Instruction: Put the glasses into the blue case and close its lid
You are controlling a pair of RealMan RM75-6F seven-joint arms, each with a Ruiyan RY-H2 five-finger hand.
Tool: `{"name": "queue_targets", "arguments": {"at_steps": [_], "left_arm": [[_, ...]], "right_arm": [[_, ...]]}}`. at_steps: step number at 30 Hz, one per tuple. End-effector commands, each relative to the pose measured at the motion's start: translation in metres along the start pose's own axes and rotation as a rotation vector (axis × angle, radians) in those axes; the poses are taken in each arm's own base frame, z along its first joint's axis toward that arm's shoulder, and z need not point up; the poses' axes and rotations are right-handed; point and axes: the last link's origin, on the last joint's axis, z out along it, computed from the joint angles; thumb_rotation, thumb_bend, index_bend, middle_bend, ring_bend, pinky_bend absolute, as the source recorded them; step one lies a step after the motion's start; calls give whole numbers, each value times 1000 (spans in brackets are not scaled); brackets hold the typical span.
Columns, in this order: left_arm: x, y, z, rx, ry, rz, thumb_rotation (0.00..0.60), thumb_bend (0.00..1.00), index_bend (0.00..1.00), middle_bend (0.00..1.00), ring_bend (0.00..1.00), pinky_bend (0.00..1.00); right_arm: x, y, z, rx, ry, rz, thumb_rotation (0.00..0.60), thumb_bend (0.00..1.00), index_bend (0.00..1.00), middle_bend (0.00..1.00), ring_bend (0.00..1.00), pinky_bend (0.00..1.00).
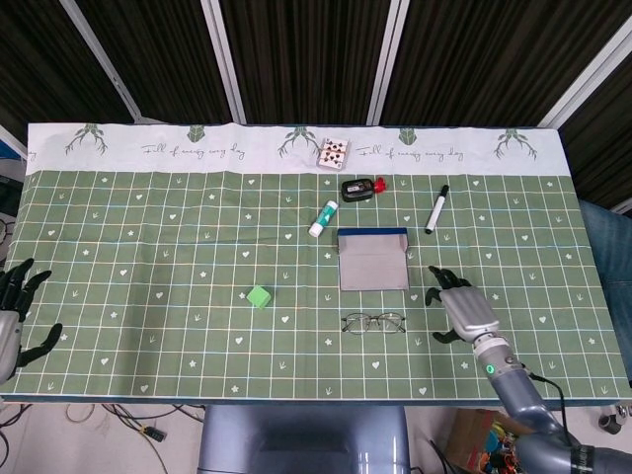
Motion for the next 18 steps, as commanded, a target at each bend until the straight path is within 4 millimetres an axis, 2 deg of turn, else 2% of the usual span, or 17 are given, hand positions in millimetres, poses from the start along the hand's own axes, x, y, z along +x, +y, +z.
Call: {"name": "queue_targets", "arguments": {"at_steps": [1, 11, 18], "left_arm": [[0, 0, 0, -1, -1, 1, 600, 311, 119, 0, 0, 0], [0, 0, 0, -3, -2, 2, 600, 311, 119, 0, 0, 0], [0, 0, 1, -1, -1, 1, 600, 311, 119, 0, 0, 0]], "right_arm": [[-4, -22, 17, 10, 5, -5, 600, 290, 457, 27, 63, 208], [-7, -60, 36, 10, 9, 4, 600, 320, 475, 26, 63, 208], [-15, -76, 41, 15, -8, 5, 600, 280, 491, 26, 63, 208]]}}
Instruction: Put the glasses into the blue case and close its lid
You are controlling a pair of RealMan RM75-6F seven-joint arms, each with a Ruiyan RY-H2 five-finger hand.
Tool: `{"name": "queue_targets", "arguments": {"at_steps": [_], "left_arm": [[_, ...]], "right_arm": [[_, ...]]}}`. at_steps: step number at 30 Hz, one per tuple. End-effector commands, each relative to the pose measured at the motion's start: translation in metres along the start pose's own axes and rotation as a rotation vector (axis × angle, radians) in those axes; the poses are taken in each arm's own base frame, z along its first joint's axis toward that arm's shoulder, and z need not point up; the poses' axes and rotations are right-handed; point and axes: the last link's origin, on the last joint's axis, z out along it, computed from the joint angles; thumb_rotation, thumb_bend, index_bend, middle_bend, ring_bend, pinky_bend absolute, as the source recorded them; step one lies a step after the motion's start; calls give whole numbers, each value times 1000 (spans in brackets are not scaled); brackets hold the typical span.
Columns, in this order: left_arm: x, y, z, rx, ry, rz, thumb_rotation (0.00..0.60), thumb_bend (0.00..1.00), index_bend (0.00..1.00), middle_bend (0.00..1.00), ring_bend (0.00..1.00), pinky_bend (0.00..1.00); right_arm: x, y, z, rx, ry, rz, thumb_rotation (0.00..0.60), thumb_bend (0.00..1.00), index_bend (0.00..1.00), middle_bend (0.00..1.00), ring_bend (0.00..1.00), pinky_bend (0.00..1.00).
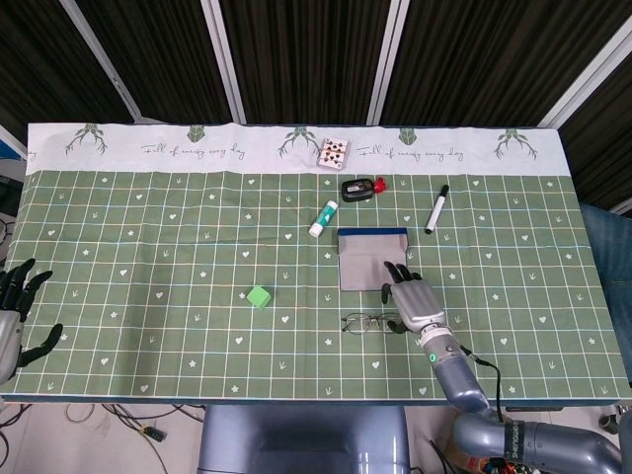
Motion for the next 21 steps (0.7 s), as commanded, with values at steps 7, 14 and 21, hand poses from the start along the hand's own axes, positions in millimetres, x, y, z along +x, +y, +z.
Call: {"name": "queue_targets", "arguments": {"at_steps": [7, 14, 21], "left_arm": [[0, 0, 1, 4, -4, -1, 600, 311, 119, 0, 0, 0], [0, 0, 1, 6, -3, -2, 600, 311, 119, 0, 0, 0], [0, -1, 1, 8, -2, -6, 600, 311, 119, 0, 0, 0]], "right_arm": [[-1, -17, 0, -3, 25, -9, 600, 277, 513, 27, 63, 208], [-5, -25, 1, -28, 18, -1, 600, 280, 519, 26, 63, 208], [-14, -30, 3, -38, 4, 14, 600, 311, 536, 26, 63, 208]]}}
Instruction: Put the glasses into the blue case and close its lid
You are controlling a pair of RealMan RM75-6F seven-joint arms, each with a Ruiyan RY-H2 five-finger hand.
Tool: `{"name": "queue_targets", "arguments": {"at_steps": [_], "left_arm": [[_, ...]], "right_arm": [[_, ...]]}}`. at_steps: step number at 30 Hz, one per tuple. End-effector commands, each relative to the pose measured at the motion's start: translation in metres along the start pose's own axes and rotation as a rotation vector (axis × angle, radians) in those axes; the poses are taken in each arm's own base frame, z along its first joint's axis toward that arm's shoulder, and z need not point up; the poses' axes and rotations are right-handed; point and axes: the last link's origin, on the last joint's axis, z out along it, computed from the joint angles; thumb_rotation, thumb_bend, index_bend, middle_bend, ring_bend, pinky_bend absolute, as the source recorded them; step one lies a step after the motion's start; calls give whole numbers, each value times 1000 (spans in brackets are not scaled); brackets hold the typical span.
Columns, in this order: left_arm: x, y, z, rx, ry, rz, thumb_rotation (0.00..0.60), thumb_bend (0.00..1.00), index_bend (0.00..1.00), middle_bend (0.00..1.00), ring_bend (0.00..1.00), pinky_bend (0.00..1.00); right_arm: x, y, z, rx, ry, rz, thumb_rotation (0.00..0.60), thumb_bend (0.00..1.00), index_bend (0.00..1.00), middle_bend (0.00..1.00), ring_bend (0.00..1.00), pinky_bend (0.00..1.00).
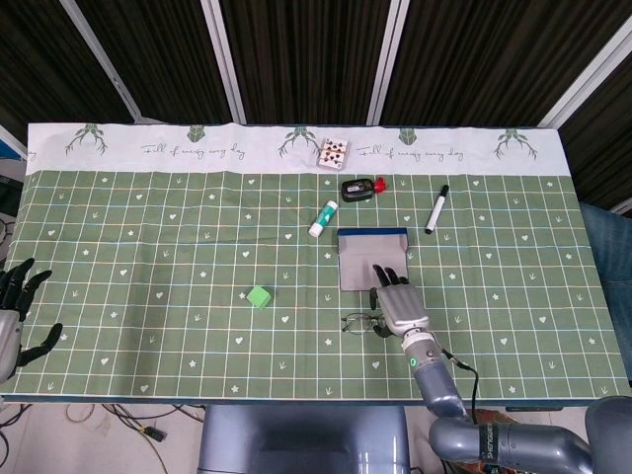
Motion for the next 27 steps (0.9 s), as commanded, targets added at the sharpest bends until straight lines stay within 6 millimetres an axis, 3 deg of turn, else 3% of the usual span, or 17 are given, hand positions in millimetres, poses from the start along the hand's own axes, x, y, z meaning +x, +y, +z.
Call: {"name": "queue_targets", "arguments": {"at_steps": [1, 12, 27], "left_arm": [[0, 0, 0, 0, -1, 0, 600, 312, 119, 0, 0, 0], [0, 0, 0, 0, -2, 4, 600, 312, 119, 0, 0, 0], [0, -1, 1, 5, -2, 6, 600, 311, 119, 0, 0, 0]], "right_arm": [[-2, -2, 1, 0, 3, -1, 600, 317, 540, 26, 63, 208], [-6, -1, 4, -12, 14, -4, 600, 395, 563, 27, 63, 208], [-7, -1, 3, -6, 1, 2, 600, 398, 584, 27, 63, 208]]}}
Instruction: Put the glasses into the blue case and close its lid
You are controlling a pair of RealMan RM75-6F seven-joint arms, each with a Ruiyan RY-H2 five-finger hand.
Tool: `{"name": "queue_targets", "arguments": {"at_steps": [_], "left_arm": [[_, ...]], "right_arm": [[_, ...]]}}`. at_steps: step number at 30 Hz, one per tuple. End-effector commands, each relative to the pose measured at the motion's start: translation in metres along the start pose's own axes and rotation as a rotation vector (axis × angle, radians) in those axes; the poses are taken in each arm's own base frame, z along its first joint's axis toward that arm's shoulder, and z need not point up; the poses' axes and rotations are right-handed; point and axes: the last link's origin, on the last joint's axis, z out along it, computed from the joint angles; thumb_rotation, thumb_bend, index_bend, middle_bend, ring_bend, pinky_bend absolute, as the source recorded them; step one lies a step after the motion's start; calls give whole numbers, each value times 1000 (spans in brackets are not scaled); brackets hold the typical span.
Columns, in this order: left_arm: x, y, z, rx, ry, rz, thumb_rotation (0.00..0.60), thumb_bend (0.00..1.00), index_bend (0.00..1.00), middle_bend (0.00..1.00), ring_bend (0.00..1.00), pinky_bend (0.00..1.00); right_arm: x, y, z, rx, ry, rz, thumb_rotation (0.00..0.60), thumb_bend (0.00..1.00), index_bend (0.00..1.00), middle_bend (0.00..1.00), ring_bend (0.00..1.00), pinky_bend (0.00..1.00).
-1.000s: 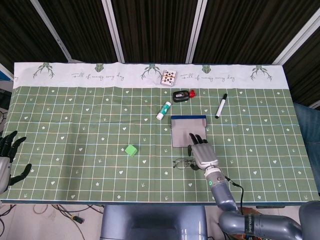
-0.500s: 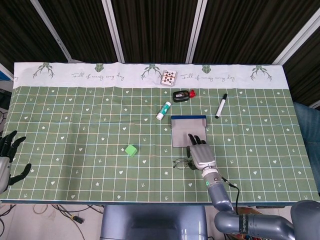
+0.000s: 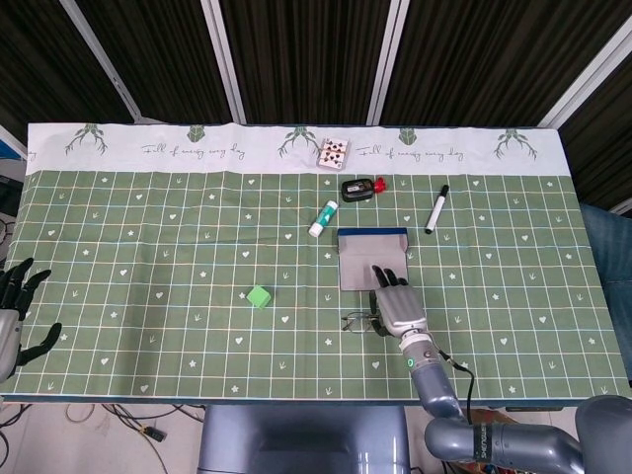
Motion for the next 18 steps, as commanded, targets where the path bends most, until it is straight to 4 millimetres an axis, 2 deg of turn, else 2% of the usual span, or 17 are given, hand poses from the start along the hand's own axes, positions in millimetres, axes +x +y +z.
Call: {"name": "queue_targets", "arguments": {"at_steps": [1, 8, 13, 18], "left_arm": [[0, 0, 0, 1, -1, 1, 600, 311, 119, 0, 0, 0], [0, 0, 0, 5, -3, 2, 600, 311, 119, 0, 0, 0], [0, 0, 0, 5, -1, 0, 600, 311, 119, 0, 0, 0], [0, 0, 0, 5, -1, -1, 600, 311, 119, 0, 0, 0]], "right_arm": [[0, -1, 0, 3, -1, 0, 600, 398, 585, 27, 63, 208], [-3, -1, 2, 0, -11, -2, 600, 410, 595, 26, 63, 208], [-3, -1, 3, 1, -13, -2, 600, 521, 640, 32, 73, 208], [-4, -1, 4, -4, -17, 10, 600, 549, 654, 33, 77, 208]]}}
